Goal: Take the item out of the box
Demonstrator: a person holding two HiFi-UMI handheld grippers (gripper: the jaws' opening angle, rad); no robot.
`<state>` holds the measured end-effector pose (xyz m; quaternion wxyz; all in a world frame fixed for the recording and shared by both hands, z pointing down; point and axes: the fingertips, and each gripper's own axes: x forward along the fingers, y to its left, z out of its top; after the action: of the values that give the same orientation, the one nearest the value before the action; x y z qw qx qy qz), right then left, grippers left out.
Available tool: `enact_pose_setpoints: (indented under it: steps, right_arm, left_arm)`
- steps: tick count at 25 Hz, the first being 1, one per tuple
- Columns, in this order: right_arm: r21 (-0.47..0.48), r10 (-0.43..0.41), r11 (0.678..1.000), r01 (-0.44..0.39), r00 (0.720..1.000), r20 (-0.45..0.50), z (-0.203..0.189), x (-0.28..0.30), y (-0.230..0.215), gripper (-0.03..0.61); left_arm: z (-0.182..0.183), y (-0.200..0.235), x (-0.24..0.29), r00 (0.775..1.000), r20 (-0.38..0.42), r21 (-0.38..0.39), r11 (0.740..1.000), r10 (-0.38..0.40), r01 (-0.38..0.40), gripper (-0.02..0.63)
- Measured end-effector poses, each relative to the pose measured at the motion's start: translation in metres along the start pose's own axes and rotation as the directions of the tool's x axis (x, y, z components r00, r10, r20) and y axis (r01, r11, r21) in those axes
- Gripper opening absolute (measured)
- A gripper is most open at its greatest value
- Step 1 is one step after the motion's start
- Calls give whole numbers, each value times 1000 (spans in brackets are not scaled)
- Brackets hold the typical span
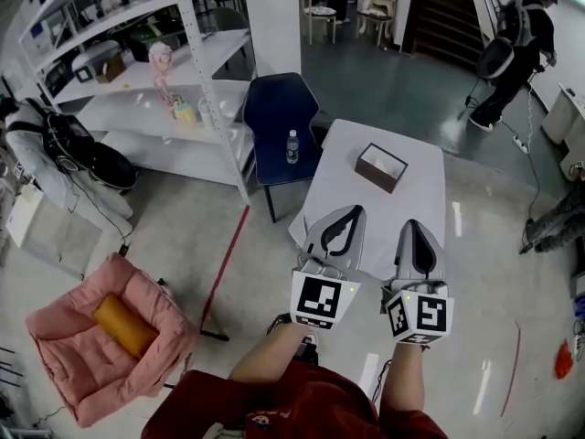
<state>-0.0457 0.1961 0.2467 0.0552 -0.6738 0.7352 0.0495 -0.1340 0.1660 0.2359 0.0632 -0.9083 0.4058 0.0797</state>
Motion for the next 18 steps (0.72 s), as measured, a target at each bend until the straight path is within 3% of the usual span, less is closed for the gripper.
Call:
enact_pose_setpoints:
  steps: [9, 18]
  right_arm:
    - [-12, -16, 1000, 16, 1000, -13, -10, 82, -3, 2]
    - [-12, -42, 999, 42, 999, -14, -14, 114, -27, 2]
  left_arm:
    - [-16, 58, 60, 1000, 8, -26, 1000, -15, 15, 2]
    - [-23, 67, 97, 999, 15, -28, 999, -37, 38, 2]
